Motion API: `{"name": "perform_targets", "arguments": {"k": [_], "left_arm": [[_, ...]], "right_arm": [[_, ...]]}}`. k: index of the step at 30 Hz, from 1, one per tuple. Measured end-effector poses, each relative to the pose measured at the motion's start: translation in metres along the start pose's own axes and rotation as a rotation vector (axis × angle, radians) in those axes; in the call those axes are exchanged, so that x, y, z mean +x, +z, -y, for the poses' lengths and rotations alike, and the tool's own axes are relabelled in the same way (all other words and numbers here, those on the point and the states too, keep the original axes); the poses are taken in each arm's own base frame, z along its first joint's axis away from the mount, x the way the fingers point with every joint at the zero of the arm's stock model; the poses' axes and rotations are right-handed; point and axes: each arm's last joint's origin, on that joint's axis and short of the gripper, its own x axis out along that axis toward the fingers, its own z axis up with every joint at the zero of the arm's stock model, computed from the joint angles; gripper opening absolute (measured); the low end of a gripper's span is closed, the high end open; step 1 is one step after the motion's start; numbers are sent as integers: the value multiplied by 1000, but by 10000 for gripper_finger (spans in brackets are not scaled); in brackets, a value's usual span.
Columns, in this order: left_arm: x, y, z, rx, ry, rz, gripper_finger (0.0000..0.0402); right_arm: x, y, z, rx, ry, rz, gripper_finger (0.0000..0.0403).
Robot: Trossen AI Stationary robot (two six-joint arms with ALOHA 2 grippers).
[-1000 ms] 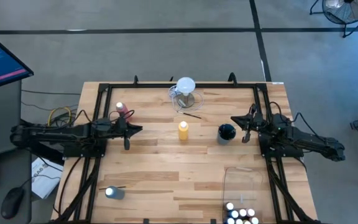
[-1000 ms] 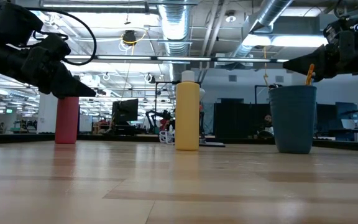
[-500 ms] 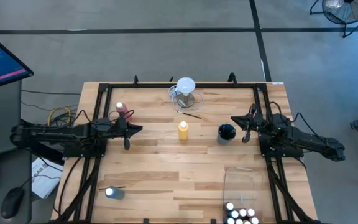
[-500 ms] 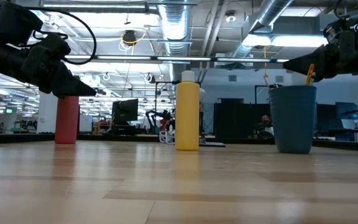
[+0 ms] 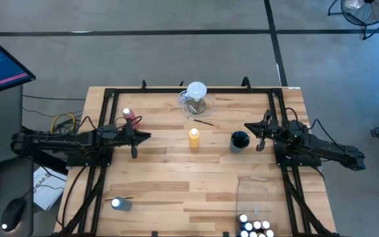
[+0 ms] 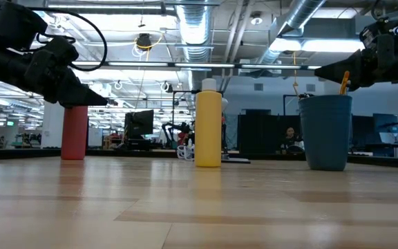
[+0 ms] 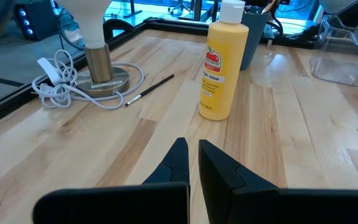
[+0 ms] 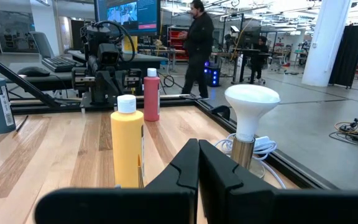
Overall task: Pick & Place Paint Supplies
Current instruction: Put the large yellow paint bottle into the bin
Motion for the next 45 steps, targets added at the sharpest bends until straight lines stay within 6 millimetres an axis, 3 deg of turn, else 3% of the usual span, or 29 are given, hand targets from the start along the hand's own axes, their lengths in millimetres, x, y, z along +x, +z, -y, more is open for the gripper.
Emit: {"name": "perform_targets", "arguments": {"k": [31, 35, 38, 45], "left_arm": [[0, 3, 0, 8, -2, 31, 0], [-1, 13, 1, 21, 0, 134, 0], [-4, 27, 2, -154, -39, 279, 0], [-21, 60, 5, -199, -192, 648, 0]], "right_arm": [[0, 0, 0, 0, 0, 0, 0], [0, 2, 0, 2, -2, 21, 0], [0, 7, 1, 6, -15, 68, 0], [-5, 30, 3, 29, -49, 312, 0]]}}
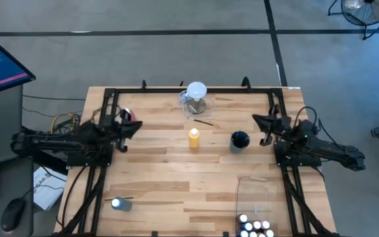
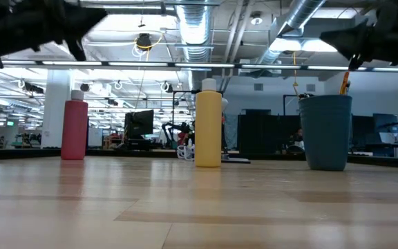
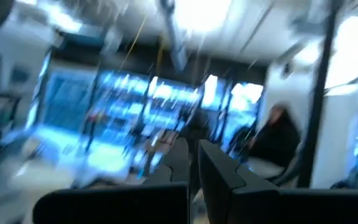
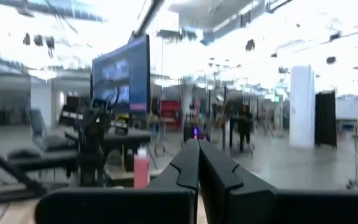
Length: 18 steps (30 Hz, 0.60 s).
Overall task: Pick & Place Paint Supplies
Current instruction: Put the large yellow paint bottle into the bin
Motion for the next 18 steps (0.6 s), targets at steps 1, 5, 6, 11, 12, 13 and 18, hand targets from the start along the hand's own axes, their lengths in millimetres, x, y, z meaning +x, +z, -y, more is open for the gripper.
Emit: {"name": "perform_targets", "arguments": {"k": [1, 5, 6, 11, 12, 13, 18], "left_arm": [[0, 4, 1, 3, -25, 42, 0], [-2, 21, 5, 92, -61, 219, 0], [-3, 25, 6, 118, -59, 263, 0], [-5, 30, 7, 176, -50, 324, 0], [-4, 29, 6, 174, -50, 316, 0], [-4, 28, 6, 152, -59, 307, 0], [3, 23, 7, 14, -126, 241, 0]], "right_arm": [[0, 2, 0, 3, 2, 20, 0], [0, 9, 0, 10, 0, 87, 0], [-1, 10, 0, 12, -3, 107, 0], [-3, 22, -1, 81, 37, 226, 0], [-3, 22, -2, 122, 61, 227, 0], [-3, 22, -3, 170, 92, 222, 0], [-4, 23, -11, 307, 270, 202, 0]]}}
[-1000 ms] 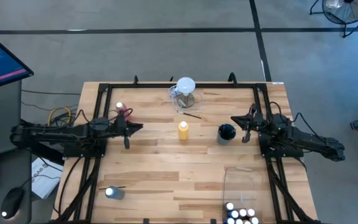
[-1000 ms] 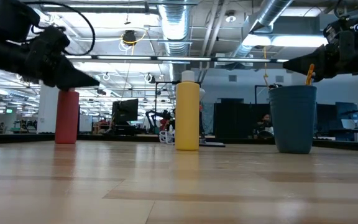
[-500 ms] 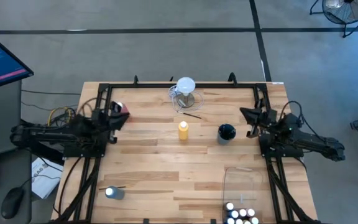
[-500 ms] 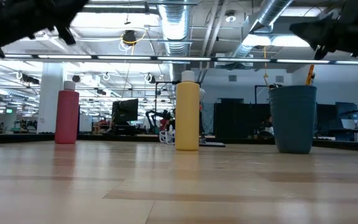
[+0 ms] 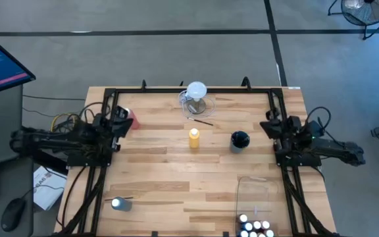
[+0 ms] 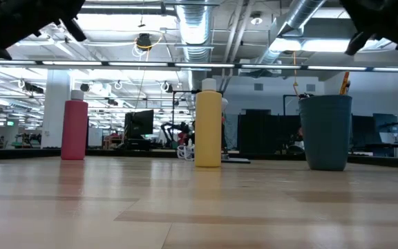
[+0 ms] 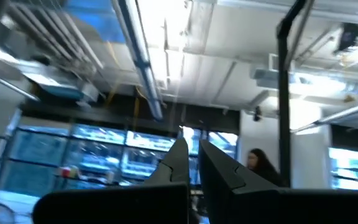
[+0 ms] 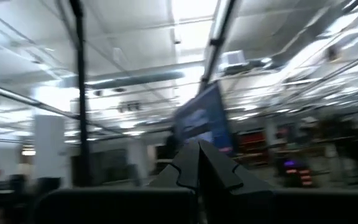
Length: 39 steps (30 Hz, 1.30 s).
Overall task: Pick & Place Paint Supplies
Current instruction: Put the large yellow paint bottle into the bin
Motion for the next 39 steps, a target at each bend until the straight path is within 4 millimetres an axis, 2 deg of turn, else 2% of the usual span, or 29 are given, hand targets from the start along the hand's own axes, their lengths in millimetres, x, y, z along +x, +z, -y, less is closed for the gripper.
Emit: {"name": "perform_targets", "arguments": {"k": [6, 13, 16, 19, 21, 25, 30, 35, 39], "left_arm": [[21, -5, 4, -71, -113, -84, 0], [71, -5, 15, -98, -198, -119, 0], [83, -19, 16, -90, -239, -187, 0], [85, -35, 14, -92, -227, -255, 0], [86, -38, 10, -82, -195, -268, 0], [86, -37, -2, -76, -136, -270, 0], [85, -37, -17, -21, -63, -301, 0], [82, -37, -34, 14, 15, -336, 0], [81, -37, -40, 26, 44, -352, 0]], "right_arm": [[0, 1, -12, 87, 176, -10, 0], [-1, 6, -23, -44, 257, 66, 0], [2, 3, -24, -87, 225, 55, 0], [6, 0, -23, -106, 145, 33, 0], [9, -2, -21, -109, 71, 19, 0], [17, -15, -18, -115, 6, -68, 0], [31, -34, -13, -34, -63, -216, 0], [58, -40, -10, 11, -112, -314, 0], [94, -42, -13, -6, -114, -360, 0]]}}
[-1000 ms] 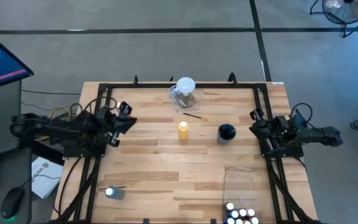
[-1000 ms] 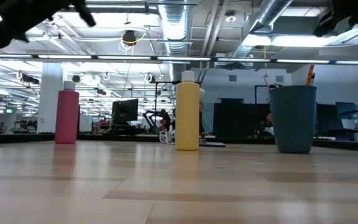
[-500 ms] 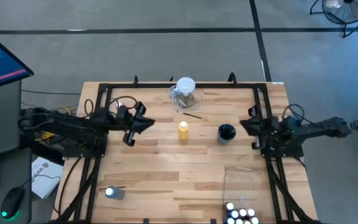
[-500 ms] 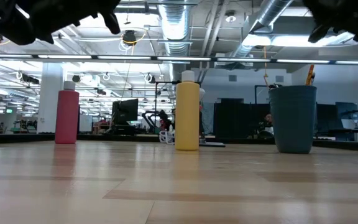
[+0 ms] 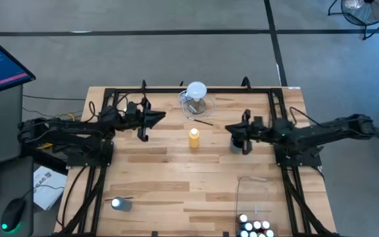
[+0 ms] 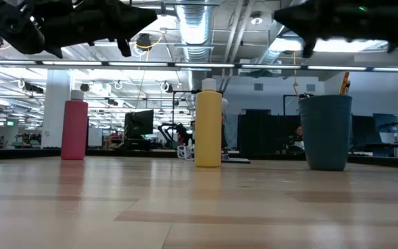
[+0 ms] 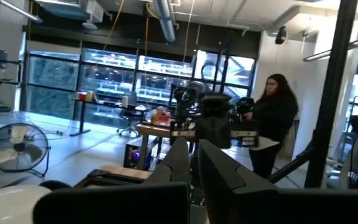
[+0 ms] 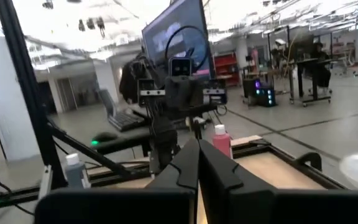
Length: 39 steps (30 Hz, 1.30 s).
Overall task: Pick & Place Paint Supplies
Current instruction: Put the large yellow paint bottle into the bin
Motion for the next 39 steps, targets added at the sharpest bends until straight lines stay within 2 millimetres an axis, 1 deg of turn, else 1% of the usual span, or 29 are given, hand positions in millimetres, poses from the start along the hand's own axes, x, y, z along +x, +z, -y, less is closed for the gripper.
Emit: {"name": "perform_targets", "arguments": {"k": [3, 6, 8, 11, 13, 17, 20, 22, 25, 29, 32, 39], "left_arm": [[0, -1, 0, 0, -18, -10, 0], [0, -1, 1, -6, -47, -18, 0], [0, -2, 2, -24, -52, -29, 0], [0, -2, 3, -62, -99, -42, 0], [-1, -2, 5, -85, -135, -50, 0], [-1, -3, 7, -136, -213, -84, 0], [-1, -3, 7, -149, -220, -89, 0], [-1, -5, 7, -170, -214, -108, 0], [-2, -9, 6, -193, -200, -153, 0], [-2, -9, 6, -192, -200, -152, 0], [-2, -9, 6, -189, -200, -149, 0], [1, -4, 5, -180, -200, -132, 0]], "right_arm": [[28, 4, -5, -30, -8, -68, 0], [53, 3, -7, -59, -37, -225, 0], [69, 6, -5, -77, -72, -325, 0], [88, 14, -2, -96, -121, -467, 1], [98, 18, 0, -93, -154, -566, 11], [114, 32, 5, -43, -233, -721, 55], [121, 37, 7, -27, -273, -810, 98], [128, 35, 4, -13, -266, -837, 128], [137, 28, -4, 19, -187, -885, 171], [151, 16, -12, 31, -130, -928, 221], [162, 11, -11, 60, -155, -953, 252], [175, 11, -3, 88, -218, -1020, 307]]}}
